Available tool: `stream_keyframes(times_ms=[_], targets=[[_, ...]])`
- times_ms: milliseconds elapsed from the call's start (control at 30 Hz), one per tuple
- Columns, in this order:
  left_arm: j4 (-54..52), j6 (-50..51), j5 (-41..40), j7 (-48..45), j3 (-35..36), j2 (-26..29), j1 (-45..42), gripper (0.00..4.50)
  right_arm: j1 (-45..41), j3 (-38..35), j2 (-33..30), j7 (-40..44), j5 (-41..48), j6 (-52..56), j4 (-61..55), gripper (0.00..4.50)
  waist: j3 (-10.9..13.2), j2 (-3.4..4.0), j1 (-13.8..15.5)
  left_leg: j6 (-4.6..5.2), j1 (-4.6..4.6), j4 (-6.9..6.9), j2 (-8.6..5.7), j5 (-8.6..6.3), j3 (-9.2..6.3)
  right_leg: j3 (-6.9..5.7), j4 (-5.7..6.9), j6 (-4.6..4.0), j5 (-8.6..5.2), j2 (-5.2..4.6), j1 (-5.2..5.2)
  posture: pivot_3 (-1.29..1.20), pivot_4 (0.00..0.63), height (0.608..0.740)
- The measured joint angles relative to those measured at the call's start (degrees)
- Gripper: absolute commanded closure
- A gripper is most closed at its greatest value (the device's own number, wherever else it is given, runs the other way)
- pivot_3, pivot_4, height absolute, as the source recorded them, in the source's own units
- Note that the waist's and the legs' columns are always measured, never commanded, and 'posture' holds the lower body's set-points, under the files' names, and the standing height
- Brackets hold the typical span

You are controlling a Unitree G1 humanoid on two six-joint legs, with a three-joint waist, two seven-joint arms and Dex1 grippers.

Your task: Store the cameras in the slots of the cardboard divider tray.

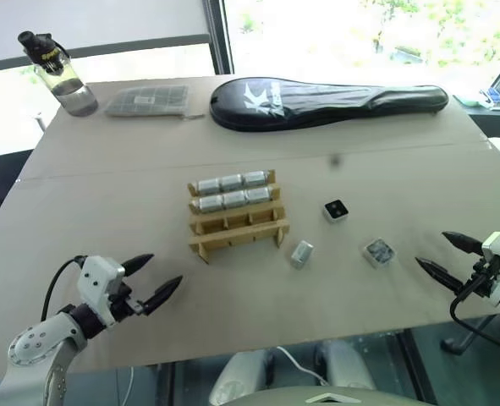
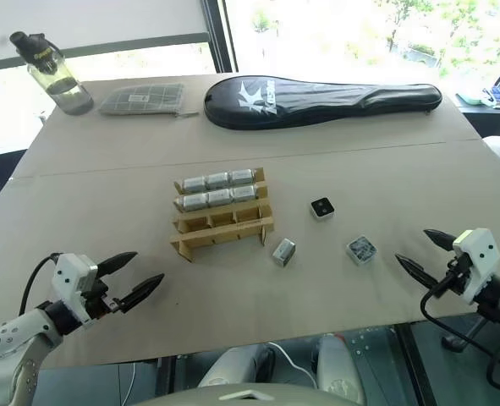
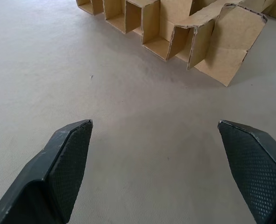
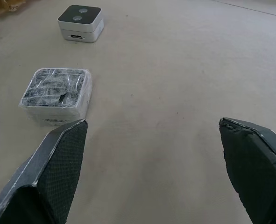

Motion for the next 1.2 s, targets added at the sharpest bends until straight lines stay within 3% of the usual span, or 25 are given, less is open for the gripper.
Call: stream_keyframes(times_ms=[567,833,1200], targets=[[-0.93,0.64,0.01,-0.51,0.0,1.06,0.97,0.03,0.13,2.25,0.0,-0.06,-0.15,0.64,-0.78,0.0,0.02,0.03,0.0,0.0,0.0,0.0,0.0,0.0,0.0,0.0,-0.02,0.0,0.0,0.0,0.0,0.0,0.15,0.74],[-1.81,2.12,-4.81,-3.15,0.87,1.34,-2.29,0.03,3.96,5.99,-2.79,2.42,3.08,9.06,-7.9,0.0,0.02,0.01,0.15,0.0,-0.02,0.02,0.01,0.0,-0.05,-0.08,-0.02,0.0,0.0,-0.01,0.02,0.0,0.15,0.74],[-6.1,12.02,-12.48,-15.6,3.1,16.28,-5.38,0.03,-2.85,12.57,1.43,-9.61,0.11,15.35,-14.14,0.0,0.1,0.07,0.22,-0.01,-0.02,-0.03,0.02,0.0,-0.07,-0.12,-0.06,-0.01,0.0,0.02,-0.01,0.0,0.15,0.74]])
